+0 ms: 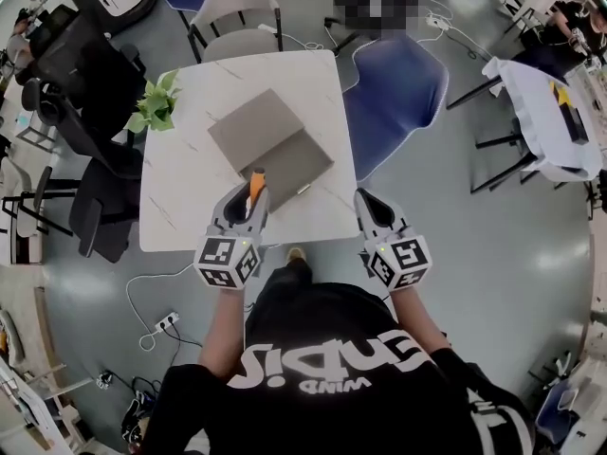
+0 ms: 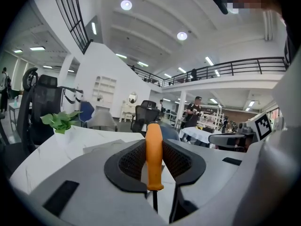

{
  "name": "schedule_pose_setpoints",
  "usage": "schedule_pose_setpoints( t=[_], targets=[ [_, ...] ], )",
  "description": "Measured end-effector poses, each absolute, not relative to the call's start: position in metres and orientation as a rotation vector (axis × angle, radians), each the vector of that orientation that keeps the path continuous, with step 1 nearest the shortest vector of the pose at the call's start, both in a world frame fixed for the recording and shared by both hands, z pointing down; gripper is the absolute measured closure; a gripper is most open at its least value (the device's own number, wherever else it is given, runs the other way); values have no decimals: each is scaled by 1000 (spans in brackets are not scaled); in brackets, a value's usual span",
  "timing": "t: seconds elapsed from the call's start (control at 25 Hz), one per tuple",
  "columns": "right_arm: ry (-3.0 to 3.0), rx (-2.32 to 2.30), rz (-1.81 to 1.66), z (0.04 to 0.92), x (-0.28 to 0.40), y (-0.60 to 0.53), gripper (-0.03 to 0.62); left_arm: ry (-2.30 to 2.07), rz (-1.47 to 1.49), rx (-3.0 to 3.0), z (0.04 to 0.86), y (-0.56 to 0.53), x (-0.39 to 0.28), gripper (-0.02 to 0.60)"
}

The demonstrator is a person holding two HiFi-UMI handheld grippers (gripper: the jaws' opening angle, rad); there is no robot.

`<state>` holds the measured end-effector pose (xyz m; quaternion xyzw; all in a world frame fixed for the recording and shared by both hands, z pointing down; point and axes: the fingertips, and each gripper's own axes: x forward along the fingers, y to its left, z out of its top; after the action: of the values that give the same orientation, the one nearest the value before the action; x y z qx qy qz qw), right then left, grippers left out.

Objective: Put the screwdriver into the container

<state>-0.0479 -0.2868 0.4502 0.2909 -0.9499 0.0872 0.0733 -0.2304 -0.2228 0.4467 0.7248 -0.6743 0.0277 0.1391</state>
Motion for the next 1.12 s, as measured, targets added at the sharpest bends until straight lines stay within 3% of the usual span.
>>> schedule_pose_setpoints(
  t=[1.12],
  targets=[
    [-2747, 1054, 318, 463, -52, -325, 580, -1549, 516, 2150, 597, -354, -221, 463]
  ],
)
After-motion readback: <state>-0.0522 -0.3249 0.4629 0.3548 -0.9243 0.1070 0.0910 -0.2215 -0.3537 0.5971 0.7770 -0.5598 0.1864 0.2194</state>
